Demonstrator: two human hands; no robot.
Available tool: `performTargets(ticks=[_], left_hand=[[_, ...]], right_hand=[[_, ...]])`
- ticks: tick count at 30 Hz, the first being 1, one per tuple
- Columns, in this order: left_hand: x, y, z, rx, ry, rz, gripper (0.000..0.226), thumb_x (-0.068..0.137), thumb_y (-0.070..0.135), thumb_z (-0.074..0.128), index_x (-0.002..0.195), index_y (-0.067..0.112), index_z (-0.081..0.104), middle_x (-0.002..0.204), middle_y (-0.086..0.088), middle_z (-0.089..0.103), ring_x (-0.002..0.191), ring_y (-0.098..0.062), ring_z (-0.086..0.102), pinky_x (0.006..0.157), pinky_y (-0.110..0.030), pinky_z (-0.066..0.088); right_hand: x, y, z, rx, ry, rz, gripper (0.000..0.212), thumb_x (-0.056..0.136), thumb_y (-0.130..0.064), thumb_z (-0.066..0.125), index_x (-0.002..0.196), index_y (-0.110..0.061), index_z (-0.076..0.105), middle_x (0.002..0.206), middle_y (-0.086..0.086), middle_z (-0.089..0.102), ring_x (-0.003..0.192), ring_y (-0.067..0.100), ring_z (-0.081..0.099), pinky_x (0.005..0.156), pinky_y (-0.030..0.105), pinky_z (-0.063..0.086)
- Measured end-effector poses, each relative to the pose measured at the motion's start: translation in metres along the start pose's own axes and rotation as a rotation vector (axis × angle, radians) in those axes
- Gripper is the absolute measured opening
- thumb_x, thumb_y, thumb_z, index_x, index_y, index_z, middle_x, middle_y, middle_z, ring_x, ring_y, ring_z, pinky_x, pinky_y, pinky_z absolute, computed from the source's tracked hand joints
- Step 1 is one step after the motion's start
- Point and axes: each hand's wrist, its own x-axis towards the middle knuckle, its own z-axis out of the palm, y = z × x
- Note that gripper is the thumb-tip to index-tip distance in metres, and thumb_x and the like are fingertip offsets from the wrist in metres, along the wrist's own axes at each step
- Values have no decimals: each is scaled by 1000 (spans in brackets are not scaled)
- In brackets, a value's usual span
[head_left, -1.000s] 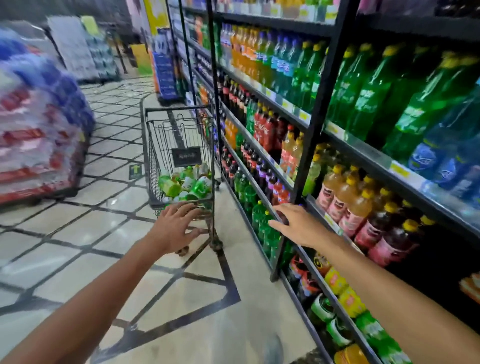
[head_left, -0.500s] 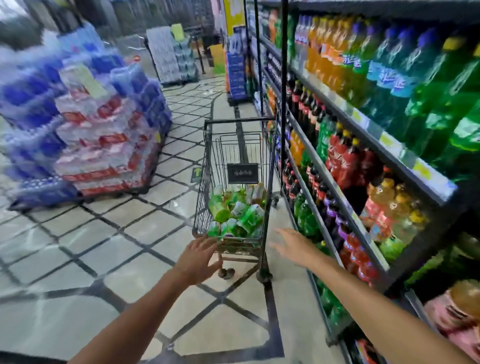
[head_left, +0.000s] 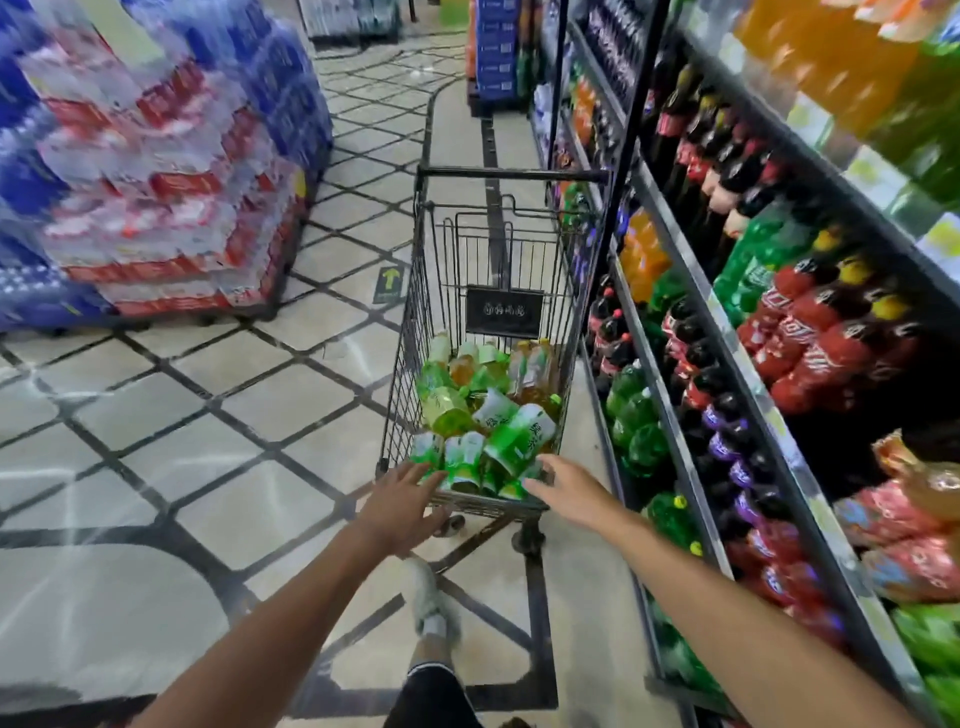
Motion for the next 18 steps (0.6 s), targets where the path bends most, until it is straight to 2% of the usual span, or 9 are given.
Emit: performTargets(ticks=[3, 7, 9, 12, 15, 18], left_hand=[[44, -34, -6, 7, -30, 57, 108, 72, 73, -3, 160, 17, 27, 165, -13, 28, 153, -33, 22, 125, -41, 16], [100, -89, -9, -55, -89, 104, 89, 88, 76, 19, 160, 24, 26, 166, -9, 26, 155, -31, 16, 126, -43, 15], [125, -110, -13, -73, -105, 102, 94, 82, 76, 12, 160, 24, 26, 166, -8, 28, 154, -30, 20, 125, -40, 17], [151, -123, -15, -87, -124, 118, 88, 89, 71, 19, 159, 19, 29, 164, -11, 31, 151, -31, 27, 123, -38, 21], [176, -125, -2, -142, -162, 161, 99, 80, 70, 9, 156, 13, 35, 161, -14, 35, 148, -34, 32, 120, -39, 25], [210, -125, 15, -186, -200, 158, 101, 76, 70, 7, 156, 15, 36, 161, -16, 37, 147, -37, 33, 120, -44, 30]], right_hand=[[48, -19, 10, 97, 1, 110, 70, 97, -50, 59, 154, -16, 36, 153, 8, 46, 136, 25, 48, 107, 34, 41], [102, -43, 27, 249, 17, 284, 72, 98, -44, 60, 154, -9, 32, 156, 11, 40, 140, 28, 43, 113, 35, 37], [128, -47, 35, 301, 40, 345, 73, 96, -43, 63, 153, -7, 33, 154, 13, 43, 138, 29, 46, 112, 36, 38], [165, -31, 53, 393, 43, 472, 79, 90, -45, 70, 152, -10, 35, 152, 11, 46, 135, 29, 50, 113, 41, 39], [193, -5, 70, 473, 37, 579, 92, 78, -55, 75, 150, -14, 36, 152, 4, 47, 135, 27, 50, 113, 40, 39], [223, 6, 70, 536, 117, 685, 84, 83, -52, 75, 147, -11, 37, 140, -1, 53, 131, 28, 52, 104, 35, 43]])
